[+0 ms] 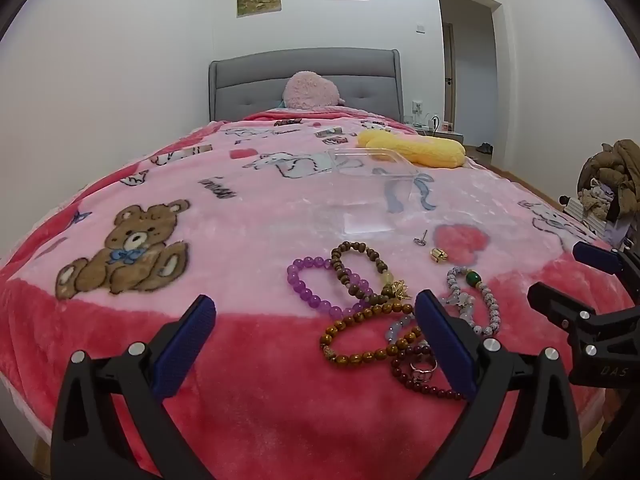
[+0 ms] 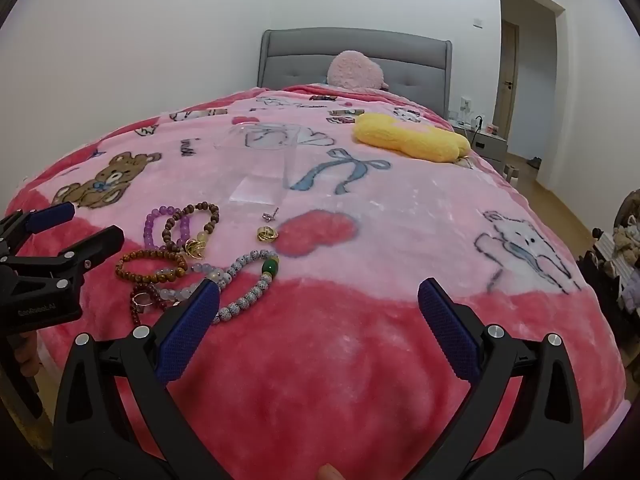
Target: Organize jewelry
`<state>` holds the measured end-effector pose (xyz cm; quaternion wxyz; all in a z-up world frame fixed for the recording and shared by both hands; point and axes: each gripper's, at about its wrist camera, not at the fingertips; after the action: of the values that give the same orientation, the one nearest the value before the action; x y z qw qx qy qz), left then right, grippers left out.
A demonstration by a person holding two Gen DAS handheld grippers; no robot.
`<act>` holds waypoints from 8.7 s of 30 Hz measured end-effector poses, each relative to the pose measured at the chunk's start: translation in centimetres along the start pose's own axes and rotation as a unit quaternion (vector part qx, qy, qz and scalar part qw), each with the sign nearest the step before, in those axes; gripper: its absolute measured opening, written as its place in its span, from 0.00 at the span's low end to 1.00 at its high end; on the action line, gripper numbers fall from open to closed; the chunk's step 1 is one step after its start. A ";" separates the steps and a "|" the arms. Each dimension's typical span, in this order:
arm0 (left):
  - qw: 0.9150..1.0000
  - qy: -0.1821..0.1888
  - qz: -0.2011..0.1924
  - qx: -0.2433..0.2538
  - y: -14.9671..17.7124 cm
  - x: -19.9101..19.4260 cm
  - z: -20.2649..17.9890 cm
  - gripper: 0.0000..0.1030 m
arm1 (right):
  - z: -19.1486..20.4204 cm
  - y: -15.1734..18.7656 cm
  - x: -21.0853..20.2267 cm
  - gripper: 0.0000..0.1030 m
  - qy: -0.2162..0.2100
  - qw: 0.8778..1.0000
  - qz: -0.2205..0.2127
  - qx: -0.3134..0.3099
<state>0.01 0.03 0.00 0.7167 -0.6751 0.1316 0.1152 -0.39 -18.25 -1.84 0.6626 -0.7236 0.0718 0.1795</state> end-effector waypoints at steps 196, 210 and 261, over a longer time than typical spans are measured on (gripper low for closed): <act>0.977 0.187 0.100 -0.012 -7.6 12.0 2.3 0.32 | 0.6 -9.1 9.9 0.26 -0.167 0.980 0.105 -0.033; 0.969 0.179 0.167 0.021 -2.5 13.6 1.3 0.32 | 0.0 -2.6 9.3 0.26 -0.153 0.973 0.174 -0.020; 0.985 0.169 0.043 0.003 -8.4 7.9 2.2 0.09 | 1.2 -10.0 5.5 0.12 -0.176 0.982 0.067 -0.015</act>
<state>10.41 1.61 5.29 0.6806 -0.6765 0.2798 0.0301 7.97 -15.21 5.47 0.6404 -0.6842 -0.0001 0.3489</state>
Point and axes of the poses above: each gripper's, at about its wrist camera, not at the fingertips, and x roughly the way its jaws point, z to its left, y to its underside, and after that the axes turned 9 degrees about -z, right-handed
